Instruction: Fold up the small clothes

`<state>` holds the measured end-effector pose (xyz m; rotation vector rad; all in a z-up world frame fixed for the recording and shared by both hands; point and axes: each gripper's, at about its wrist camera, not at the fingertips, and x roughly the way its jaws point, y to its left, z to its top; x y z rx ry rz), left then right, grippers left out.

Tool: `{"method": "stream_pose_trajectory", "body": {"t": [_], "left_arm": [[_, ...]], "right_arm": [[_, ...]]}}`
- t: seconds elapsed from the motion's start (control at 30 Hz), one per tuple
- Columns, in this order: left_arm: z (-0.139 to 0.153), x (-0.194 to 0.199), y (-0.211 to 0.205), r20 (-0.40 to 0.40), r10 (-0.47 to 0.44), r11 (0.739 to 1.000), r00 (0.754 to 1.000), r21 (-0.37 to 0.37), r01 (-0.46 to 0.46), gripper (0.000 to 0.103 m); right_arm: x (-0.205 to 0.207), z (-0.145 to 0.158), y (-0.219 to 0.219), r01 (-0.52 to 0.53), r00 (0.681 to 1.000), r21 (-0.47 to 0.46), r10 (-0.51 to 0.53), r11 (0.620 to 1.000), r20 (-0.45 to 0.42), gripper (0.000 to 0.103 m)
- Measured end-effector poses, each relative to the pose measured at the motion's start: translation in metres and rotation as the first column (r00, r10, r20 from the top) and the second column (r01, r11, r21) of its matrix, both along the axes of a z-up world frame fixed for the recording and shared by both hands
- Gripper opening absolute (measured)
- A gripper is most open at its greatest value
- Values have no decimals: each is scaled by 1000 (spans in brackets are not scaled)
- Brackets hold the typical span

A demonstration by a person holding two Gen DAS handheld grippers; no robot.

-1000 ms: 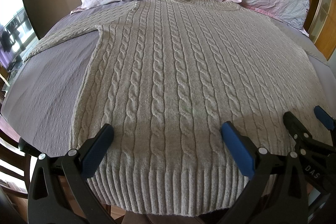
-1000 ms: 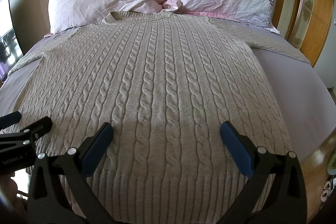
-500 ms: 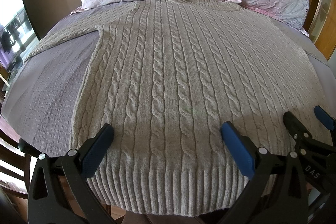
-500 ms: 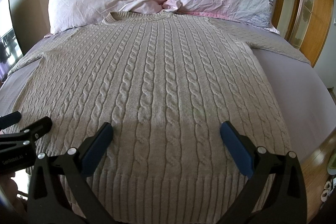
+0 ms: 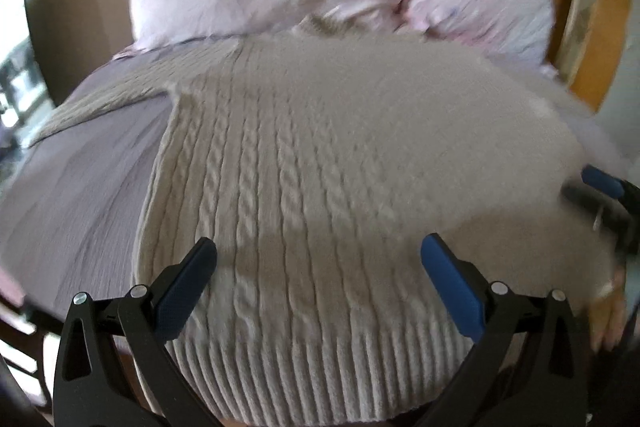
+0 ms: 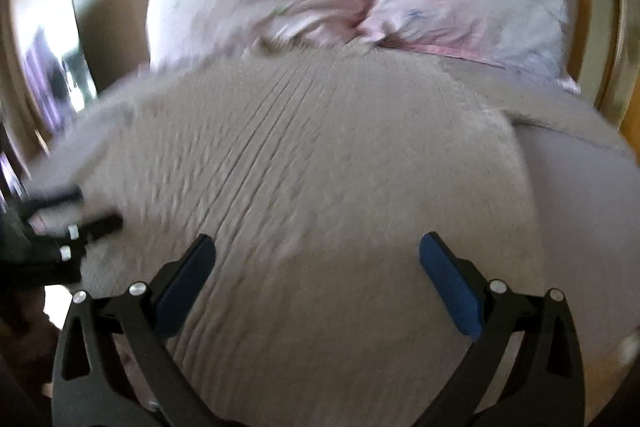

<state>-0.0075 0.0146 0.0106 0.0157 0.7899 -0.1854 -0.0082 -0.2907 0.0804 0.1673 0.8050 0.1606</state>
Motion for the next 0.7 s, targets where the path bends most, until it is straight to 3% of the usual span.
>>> {"method": "stream_pose_trajectory", "body": {"t": [0.07, 0.17, 0.2, 0.27, 0.3, 0.37, 0.43, 0.5, 0.57, 0.7], "left_arm": [[13, 4, 12, 58, -36, 996, 998, -79, 40, 102], [35, 16, 31, 146, -81, 979, 986, -172, 105, 102], [40, 22, 37, 164, -85, 974, 983, -192, 117, 102], [49, 33, 48, 182, -81, 965, 980, -231, 123, 102], [52, 39, 54, 183, -77, 958, 980, -258, 123, 102], [56, 51, 68, 181, -54, 941, 982, -318, 111, 102], [59, 62, 83, 176, -9, 933, 984, -352, 71, 102], [60, 69, 92, 176, 37, 943, 984, -332, 24, 102], [61, 78, 101, 177, 78, 951, 981, -307, -20, 102], [55, 94, 128, 152, 164, 938, 975, -329, -106, 102]], "right_arm": [[14, 24, -60, 142, 989, 93, -146, 986, 39, 101], [45, 40, -162, 389, 918, 202, -396, 899, -6, 101], [61, 37, -205, 481, 874, 231, -483, 846, -51, 100], [81, 28, -259, 590, 806, 255, -580, 766, -123, 86], [93, 19, -291, 657, 753, 258, -635, 709, -173, 76], [109, -2, -343, 755, 655, 256, -711, 603, -256, 68], [114, -15, -373, 815, 579, 245, -758, 525, -300, 60], [118, -28, -394, 846, 530, 260, -783, 465, -325, 57], [124, -39, -407, 852, 520, 283, -779, 441, -350, 53], [129, -51, -422, 868, 489, 282, -806, 409, -333, 26]]}}
